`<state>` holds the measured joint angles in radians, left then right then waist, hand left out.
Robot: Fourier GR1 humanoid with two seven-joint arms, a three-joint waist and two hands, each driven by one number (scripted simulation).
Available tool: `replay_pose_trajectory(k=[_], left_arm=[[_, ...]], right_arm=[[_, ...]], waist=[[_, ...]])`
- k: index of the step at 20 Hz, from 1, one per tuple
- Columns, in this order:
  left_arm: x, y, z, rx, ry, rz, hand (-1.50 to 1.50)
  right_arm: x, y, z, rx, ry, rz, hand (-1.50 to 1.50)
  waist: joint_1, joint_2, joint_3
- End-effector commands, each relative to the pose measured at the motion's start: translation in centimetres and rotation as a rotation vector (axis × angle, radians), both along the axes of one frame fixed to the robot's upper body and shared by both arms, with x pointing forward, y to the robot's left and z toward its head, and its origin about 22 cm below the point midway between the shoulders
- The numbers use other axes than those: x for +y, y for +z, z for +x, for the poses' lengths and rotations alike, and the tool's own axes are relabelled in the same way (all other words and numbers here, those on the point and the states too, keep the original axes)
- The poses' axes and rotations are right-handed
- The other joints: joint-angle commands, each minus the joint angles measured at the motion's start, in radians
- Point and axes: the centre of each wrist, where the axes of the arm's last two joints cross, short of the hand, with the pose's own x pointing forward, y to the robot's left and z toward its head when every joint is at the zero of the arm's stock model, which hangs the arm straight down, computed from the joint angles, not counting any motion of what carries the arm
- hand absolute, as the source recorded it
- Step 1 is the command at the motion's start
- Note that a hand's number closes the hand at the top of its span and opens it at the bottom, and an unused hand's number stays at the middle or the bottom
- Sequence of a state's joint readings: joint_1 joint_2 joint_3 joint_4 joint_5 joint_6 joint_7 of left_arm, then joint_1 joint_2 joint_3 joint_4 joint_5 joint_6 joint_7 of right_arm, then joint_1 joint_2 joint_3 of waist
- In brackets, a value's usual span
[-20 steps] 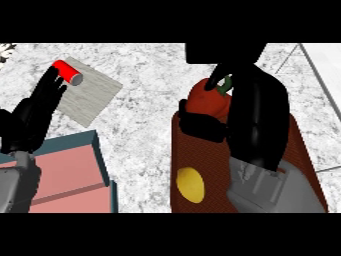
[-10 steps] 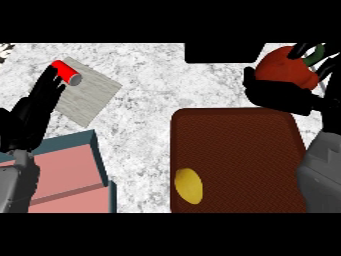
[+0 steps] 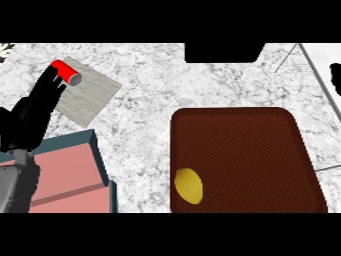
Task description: Pick the bell pepper from the tray and place it in the tiered shelf
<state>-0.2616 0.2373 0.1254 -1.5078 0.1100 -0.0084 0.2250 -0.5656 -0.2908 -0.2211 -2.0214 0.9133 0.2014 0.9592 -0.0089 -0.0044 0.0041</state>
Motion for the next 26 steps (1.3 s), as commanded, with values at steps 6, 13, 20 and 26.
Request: replay_pose_trajectory(k=[6, 13, 20, 26], left_arm=[[-0.8, -1.7, -0.8, 0.044, -0.022, -0.013, 0.0], [-2.2, -2.1, -0.8, 0.005, -0.01, -0.024, 0.0], [-0.2, -1.8, 0.2, 0.03, -0.012, -0.029, 0.0], [-1.1, -2.2, 1.2, 0.026, -0.021, -0.023, 0.0]], right_arm=[[-8.3, -2.3, -1.5, 0.002, -0.079, 0.039, 1.5], [-12.6, -3.6, -4.1, -0.008, -0.058, 0.049, 1.5], [-15.4, -5.4, -4.8, -0.006, -0.07, 0.057, 1.5], [-18.3, -6.9, -2.8, -0.011, -0.242, 0.089, -1.5]], waist=[[0.007, 0.004, -0.004], [0.002, 0.003, -0.004], [0.003, 0.004, -0.004], [0.004, 0.007, -0.004]])
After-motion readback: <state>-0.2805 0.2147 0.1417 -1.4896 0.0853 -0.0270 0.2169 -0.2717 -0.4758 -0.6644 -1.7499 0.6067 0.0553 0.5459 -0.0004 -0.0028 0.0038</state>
